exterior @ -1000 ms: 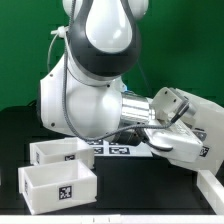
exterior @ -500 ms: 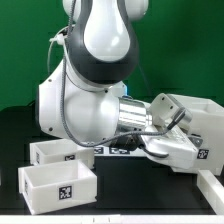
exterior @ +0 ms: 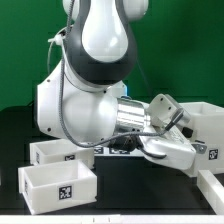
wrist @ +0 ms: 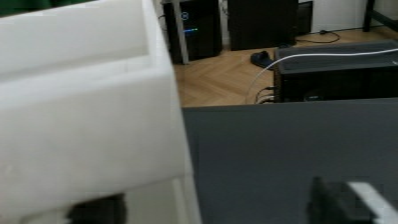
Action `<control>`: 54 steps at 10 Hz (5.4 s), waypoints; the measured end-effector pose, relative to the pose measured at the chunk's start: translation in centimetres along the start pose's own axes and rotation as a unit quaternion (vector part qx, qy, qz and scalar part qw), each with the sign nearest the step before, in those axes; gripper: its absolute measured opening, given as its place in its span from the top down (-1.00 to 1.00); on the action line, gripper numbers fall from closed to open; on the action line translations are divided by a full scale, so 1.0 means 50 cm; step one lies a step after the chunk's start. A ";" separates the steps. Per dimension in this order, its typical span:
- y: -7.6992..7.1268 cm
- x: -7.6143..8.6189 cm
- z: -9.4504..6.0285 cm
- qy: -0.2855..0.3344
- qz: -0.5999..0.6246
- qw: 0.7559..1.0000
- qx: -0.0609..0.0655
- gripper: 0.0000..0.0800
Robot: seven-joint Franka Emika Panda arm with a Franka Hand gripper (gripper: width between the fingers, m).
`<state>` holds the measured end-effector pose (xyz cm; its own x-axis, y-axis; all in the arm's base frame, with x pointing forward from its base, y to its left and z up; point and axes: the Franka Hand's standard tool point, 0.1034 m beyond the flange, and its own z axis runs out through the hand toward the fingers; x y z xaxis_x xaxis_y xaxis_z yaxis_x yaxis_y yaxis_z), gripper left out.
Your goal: Assemble drawer
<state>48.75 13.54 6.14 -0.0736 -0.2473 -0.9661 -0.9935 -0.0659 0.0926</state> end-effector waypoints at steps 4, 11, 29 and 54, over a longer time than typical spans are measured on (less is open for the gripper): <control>-0.003 0.007 -0.029 0.003 -0.007 1.000 0.000 -0.62; -0.033 -0.073 -0.165 0.040 -0.055 0.998 -0.008 -0.62; -0.013 -0.217 -0.037 0.566 -0.244 0.783 -0.080 -0.62; 0.067 -0.050 -0.067 0.463 -0.637 0.504 -0.355 0.04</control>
Offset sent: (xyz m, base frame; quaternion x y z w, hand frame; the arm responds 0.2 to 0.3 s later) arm 0.0121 -0.0451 -0.0002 -0.0101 0.0190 -0.0689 0.9974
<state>45.87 10.68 9.68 0.9831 0.1105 0.1458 0.1232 -0.9891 -0.0809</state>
